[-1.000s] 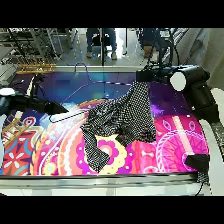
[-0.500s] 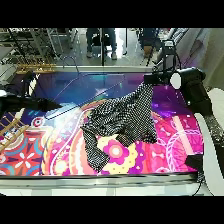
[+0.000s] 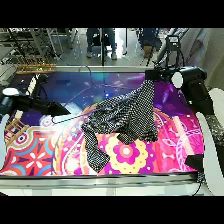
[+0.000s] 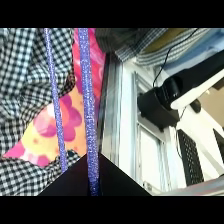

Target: Fold the clothes and pants, and hang the long-sleeved shirts on hangers.

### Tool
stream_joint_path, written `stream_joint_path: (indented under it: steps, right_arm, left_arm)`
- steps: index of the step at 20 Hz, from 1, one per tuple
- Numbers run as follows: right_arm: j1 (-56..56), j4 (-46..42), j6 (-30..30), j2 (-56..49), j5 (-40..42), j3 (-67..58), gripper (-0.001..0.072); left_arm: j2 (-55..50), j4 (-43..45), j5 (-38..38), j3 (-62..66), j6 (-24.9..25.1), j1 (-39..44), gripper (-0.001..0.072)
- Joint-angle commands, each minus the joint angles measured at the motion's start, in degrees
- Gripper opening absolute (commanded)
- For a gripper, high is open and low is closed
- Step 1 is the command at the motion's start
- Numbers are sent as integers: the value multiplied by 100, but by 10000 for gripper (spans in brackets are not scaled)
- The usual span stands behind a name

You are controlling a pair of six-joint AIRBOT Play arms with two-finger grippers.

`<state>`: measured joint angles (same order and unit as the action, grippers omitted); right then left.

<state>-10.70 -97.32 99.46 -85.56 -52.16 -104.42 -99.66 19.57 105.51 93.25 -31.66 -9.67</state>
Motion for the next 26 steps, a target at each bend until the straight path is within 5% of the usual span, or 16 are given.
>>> stream_joint_path:
  steps: [1,7,13,20,26]
  right_arm:
    - [-7,7,7,9,-127,-81,22]
    - [-15,46,4,17,-149,-81,23]
    - [-907,601,-883,592,-1237,-87,23]
    - [-1478,728,-2448,1296,-1799,-87,23]
    - [-1510,986,-3213,1340,-1784,-85,22]
  left_arm:
    - [-2,188,15,0,15,129,18]
    - [-2,186,-85,0,-94,111,17]
    - [-2,-385,-1473,0,-214,466,17]
    - [-2,-455,-992,0,168,1021,17]
    - [-2,-461,-212,0,247,964,16]
